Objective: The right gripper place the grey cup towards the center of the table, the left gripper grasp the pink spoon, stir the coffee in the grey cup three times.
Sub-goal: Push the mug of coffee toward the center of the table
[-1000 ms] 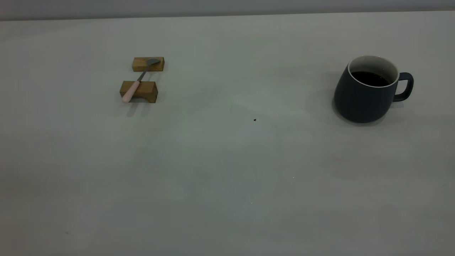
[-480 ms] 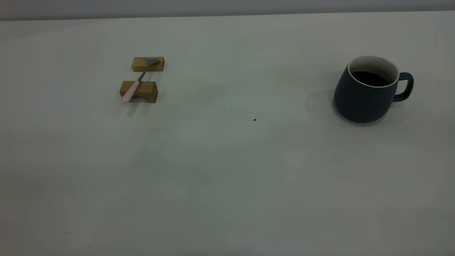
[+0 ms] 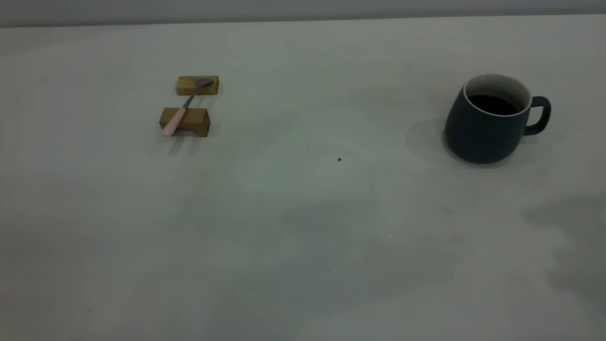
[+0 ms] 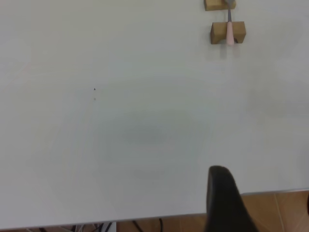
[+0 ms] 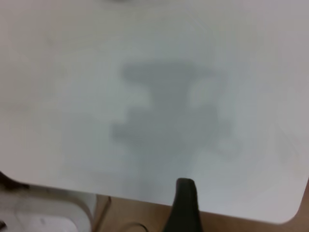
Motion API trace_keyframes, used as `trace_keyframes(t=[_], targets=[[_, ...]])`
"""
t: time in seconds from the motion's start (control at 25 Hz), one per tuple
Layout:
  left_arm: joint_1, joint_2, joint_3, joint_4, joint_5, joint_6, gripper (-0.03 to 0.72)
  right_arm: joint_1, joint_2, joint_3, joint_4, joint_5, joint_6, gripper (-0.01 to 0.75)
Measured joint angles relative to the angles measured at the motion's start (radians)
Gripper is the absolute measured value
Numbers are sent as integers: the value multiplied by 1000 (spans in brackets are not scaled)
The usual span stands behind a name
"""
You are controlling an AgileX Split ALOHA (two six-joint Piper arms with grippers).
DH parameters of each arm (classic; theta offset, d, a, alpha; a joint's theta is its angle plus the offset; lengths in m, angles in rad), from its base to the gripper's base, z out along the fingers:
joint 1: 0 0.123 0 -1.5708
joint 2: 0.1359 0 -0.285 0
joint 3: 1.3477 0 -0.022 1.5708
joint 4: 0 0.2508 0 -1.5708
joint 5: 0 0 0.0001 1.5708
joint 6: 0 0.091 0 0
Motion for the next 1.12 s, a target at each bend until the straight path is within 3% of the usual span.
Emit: trace_keyframes(t=[0.56, 1.12], targets=[[0, 0, 0, 0, 0, 0, 481, 18, 608, -261, -55, -247, -492, 674], [0, 0, 0, 0, 0, 0, 481, 19, 936, -496, -218, -329, -658, 672]])
